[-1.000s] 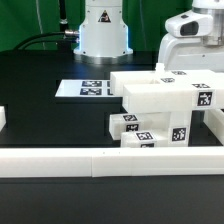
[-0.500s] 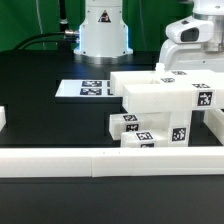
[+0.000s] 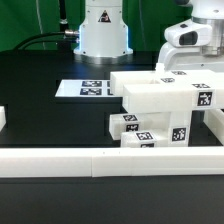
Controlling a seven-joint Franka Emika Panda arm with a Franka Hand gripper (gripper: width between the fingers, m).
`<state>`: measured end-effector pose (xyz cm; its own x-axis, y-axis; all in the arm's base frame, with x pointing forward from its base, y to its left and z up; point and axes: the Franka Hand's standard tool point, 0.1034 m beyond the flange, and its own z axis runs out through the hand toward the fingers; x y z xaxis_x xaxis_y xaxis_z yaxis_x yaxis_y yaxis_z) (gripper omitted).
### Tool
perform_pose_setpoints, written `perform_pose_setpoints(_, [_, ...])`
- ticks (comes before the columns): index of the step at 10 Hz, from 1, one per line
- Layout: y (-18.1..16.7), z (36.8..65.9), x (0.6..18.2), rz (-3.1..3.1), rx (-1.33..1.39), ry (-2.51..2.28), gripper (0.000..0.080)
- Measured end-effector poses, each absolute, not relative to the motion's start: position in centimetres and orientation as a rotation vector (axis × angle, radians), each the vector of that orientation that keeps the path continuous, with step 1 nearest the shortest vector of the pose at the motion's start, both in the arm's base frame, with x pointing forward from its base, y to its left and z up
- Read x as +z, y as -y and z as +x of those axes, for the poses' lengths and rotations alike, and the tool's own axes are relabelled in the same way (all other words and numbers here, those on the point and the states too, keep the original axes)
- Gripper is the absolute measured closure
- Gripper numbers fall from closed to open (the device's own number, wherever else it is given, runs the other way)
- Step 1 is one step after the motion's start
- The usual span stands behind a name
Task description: Assemble chair
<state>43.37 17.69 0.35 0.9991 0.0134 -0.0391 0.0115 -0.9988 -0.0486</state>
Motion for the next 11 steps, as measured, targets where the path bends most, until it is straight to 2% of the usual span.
perform_pose_setpoints(11, [-17.7,44.5,0.6,-3.089,0.038,-0.006,0.0151])
